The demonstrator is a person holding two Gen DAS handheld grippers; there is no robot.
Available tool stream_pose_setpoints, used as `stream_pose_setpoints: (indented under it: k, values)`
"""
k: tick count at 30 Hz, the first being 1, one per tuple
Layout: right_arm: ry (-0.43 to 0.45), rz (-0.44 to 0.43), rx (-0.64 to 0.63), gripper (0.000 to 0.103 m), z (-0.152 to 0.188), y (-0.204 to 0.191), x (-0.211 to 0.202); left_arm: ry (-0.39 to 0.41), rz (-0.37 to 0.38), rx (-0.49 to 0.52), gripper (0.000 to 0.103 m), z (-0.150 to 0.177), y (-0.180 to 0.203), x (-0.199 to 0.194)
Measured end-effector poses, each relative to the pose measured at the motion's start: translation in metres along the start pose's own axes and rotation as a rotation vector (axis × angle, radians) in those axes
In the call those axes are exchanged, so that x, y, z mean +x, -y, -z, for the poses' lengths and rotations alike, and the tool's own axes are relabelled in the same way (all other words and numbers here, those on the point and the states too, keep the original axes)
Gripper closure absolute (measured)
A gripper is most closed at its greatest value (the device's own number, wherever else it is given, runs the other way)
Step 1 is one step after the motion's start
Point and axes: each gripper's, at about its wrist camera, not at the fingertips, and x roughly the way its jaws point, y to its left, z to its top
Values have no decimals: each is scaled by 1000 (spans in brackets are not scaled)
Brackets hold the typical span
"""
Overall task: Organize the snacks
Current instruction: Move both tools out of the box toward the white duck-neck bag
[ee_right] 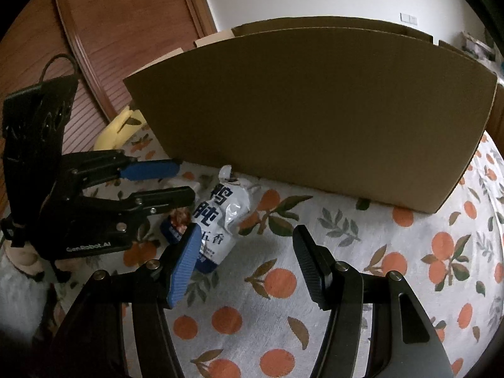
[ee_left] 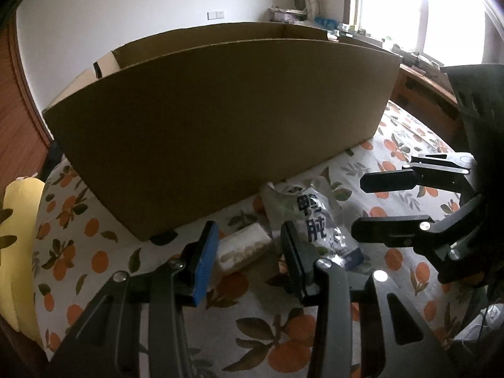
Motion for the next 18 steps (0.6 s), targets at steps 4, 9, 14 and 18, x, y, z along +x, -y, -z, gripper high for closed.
stream_pose_setpoints:
  k: [4, 9, 14, 18]
  values:
    - [-6, -8, 4, 41, 2, 2, 0, -22, 19, -32, 62, -2, -8, 1]
    - [-14, -16, 4, 41, 1, 4, 0, -56, 27, -38, 62, 2, -14, 1]
    - [-21, -19, 9, 41, -1, 6, 0, -90, 25, -9, 62, 10, -11, -2]
    - [-20, -15, 14, 41, -3, 6, 1, -86, 7, -19, 62, 9, -12, -2]
